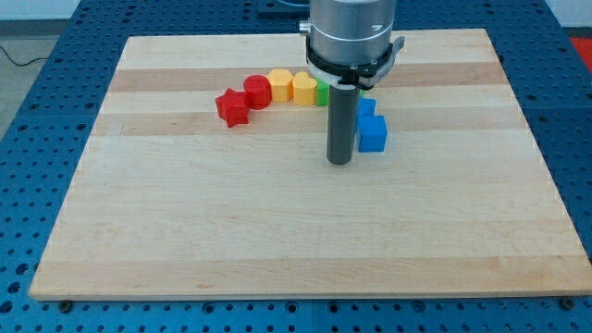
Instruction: Move the blue cube vertically below to the yellow hexagon
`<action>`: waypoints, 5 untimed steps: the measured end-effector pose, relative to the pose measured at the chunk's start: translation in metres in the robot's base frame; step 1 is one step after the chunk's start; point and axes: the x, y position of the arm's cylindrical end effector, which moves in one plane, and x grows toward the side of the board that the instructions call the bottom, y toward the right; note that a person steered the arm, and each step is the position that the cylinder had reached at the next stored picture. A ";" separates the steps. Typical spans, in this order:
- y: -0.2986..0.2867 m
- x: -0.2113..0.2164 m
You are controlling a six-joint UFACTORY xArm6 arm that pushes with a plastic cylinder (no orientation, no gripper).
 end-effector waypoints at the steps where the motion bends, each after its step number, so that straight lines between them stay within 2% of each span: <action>1: 0.001 0.011; 2: 0.003 0.046; 3: 0.018 0.057; 5: 0.132 0.046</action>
